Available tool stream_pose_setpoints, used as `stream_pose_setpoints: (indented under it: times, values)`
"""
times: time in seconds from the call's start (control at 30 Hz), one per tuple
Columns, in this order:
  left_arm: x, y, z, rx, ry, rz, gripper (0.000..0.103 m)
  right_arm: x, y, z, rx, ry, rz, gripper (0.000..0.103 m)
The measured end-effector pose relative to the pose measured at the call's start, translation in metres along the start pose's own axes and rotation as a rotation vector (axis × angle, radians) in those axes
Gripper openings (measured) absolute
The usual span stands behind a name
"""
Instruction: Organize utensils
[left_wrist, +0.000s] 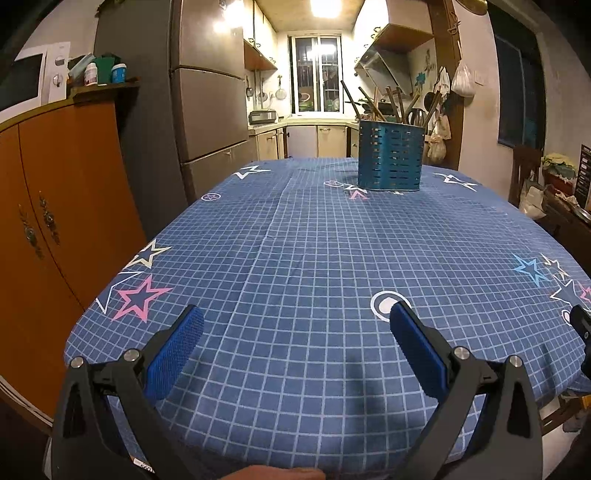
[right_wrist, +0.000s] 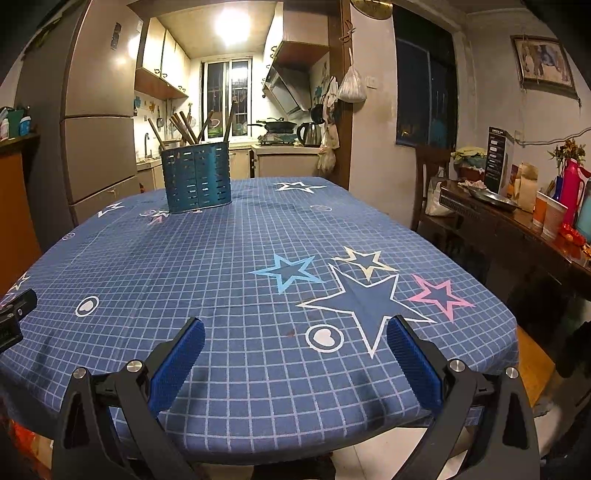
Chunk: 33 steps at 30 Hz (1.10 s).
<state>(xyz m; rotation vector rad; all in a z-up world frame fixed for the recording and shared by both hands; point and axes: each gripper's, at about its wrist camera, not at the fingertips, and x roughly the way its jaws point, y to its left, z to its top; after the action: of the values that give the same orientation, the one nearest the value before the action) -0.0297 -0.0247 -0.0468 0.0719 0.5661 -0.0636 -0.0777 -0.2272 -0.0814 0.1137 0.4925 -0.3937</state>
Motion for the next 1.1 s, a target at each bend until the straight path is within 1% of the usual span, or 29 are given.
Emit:
stream_pose_setpoints:
  times: [0.27,0.43,0.57,0.77,0.83,0.9,0.97,1.03,1.1]
  values:
    - [0.0009,0.0007,0.0009,0.004,0.001,-0.015,0.097,0.0043,-0.0005,0.0015,0.007,0.009,0.019,0.099]
    - [0.0002,0.0020,0.0028,-0.006,-0.010,-0.025,0.097,0.0028,0.0032,0.0042,-0.005,-0.008,0.021,0.099]
    - [-0.0022,0.0052,0.0029,-0.021,-0.041,-0.005,0.097,-0.0009,0.0044,0.0023,-0.018,-0.046,0.028,0.099]
    - [-0.0046,0.0029,0.0016,0.002,-0.060,0.013,0.097,0.0015,0.0015,0.0013,-0.014,-0.035,0.007,0.099]
    - [-0.0055,0.0015,0.0014,0.007,-0.064,0.014,0.097,0.0018,-0.0017,0.0027,0.002,-0.028,0.023,0.099]
    - [-0.0064,0.0001,0.0018,0.006,-0.058,0.002,0.097,0.0007,-0.0047,0.0040,0.015,-0.032,0.042,0.099]
    - [-0.0052,0.0021,0.0034,-0.012,-0.041,-0.012,0.097,-0.0012,-0.0041,0.0046,0.012,-0.045,0.043,0.099]
    - [-0.0046,0.0036,0.0048,-0.022,-0.031,-0.023,0.097,-0.0021,-0.0035,0.0067,0.007,-0.038,0.046,0.099]
    - [-0.0046,0.0042,0.0054,-0.023,-0.033,-0.019,0.097,-0.0038,-0.0032,0.0078,0.011,-0.039,0.054,0.099]
